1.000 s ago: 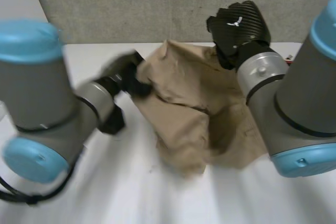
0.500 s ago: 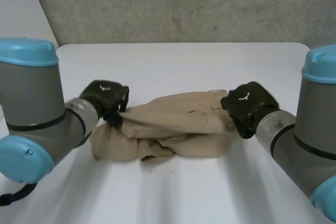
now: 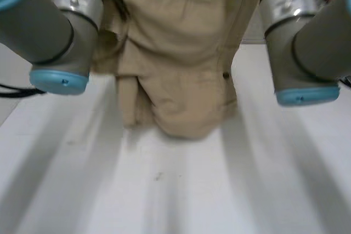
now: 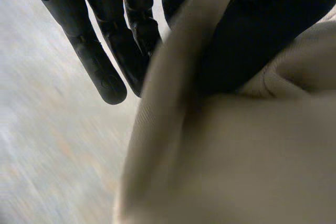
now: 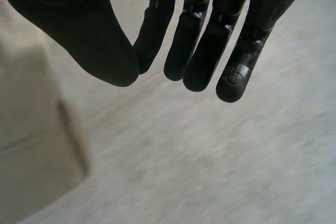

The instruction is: Fold the shorts.

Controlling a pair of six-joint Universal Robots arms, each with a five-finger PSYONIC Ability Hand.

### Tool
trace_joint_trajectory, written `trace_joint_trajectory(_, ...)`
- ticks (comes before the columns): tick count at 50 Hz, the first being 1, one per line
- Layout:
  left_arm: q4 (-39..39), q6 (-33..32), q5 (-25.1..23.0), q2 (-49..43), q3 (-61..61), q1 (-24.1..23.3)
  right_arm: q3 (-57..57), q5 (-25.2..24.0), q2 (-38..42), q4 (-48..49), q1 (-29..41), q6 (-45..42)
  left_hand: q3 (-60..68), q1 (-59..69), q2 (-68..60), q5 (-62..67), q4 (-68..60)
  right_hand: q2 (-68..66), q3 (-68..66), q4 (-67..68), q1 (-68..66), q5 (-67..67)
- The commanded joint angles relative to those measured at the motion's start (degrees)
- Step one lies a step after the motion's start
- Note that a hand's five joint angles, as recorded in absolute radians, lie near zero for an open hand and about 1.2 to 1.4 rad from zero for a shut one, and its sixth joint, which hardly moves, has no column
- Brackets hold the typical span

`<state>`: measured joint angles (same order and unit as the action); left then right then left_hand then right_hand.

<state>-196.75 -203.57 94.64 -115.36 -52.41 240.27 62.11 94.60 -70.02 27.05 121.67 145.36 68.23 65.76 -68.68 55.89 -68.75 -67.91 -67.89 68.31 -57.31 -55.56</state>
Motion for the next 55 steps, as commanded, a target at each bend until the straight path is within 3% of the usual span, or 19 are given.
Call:
trace_joint_trajectory(1, -1.53, 0.19, -0.07, 12.58, -12.43, -1.82, 4.95, 0.50, -6.00, -1.82, 0.14, 0.19, 11.77, 14.24, -11.32, 14.11, -11.25, -12.09, -12.11, 11.69, -22.69, -14.44)
trace_joint_trajectory(11, 0.84, 0.37, 0.20, 26.49, -20.80, -4.37, 9.61, 0.85, -18.73, -9.73, 0.93, 0.37, 11.77, 14.24, -11.32, 14.11, -11.25, -12.09, -12.11, 11.69, -22.69, -14.44)
trace_joint_trajectory(20, 8.92, 0.37, 0.19, 34.93, -21.94, -6.57, 10.14, 2.69, -23.76, -20.54, 2.34, 1.07, 11.77, 14.24, -11.32, 14.11, -11.25, -12.09, -12.11, 11.69, -22.69, -14.44)
trace_joint_trajectory(22, 9.54, 0.20, 0.20, 34.76, -22.91, -6.66, 10.75, 3.39, -23.50, -23.44, 3.21, 2.38, 11.77, 14.24, -11.32, 14.11, -11.25, -8.82, -8.84, 8.41, -19.41, -11.17)
trace_joint_trajectory(27, 9.72, 0.19, 0.46, 32.57, -26.25, -6.57, 16.36, 3.75, -23.15, -30.73, 4.36, 12.64, 11.77, 14.24, -11.32, 14.11, -11.25, 34.33, 34.32, -34.74, 23.74, 31.98)
trace_joint_trajectory(34, 9.63, -0.16, 0.63, 24.93, -26.96, -6.66, 23.75, 2.35, -22.88, -32.15, 2.53, 21.54, 11.77, 14.24, -11.32, 14.11, -11.25, 52.08, 52.06, -52.48, 41.48, 49.72)
trace_joint_trajectory(44, 9.54, -0.60, 2.74, 16.13, -25.55, -6.83, 27.72, -4.15, -21.74, -33.56, -7.85, 25.14, 11.77, 14.24, -11.32, 14.11, -11.25, 57.91, 57.89, -58.31, 47.31, 55.56)
trace_joint_trajectory(55, 9.54, -0.60, 6.69, 8.14, -22.22, -8.41, 29.65, -8.38, -18.23, -38.48, -11.02, 41.05, 11.77, 14.24, -11.32, 14.11, -11.25, 57.32, 57.30, -57.73, 46.73, 54.97)
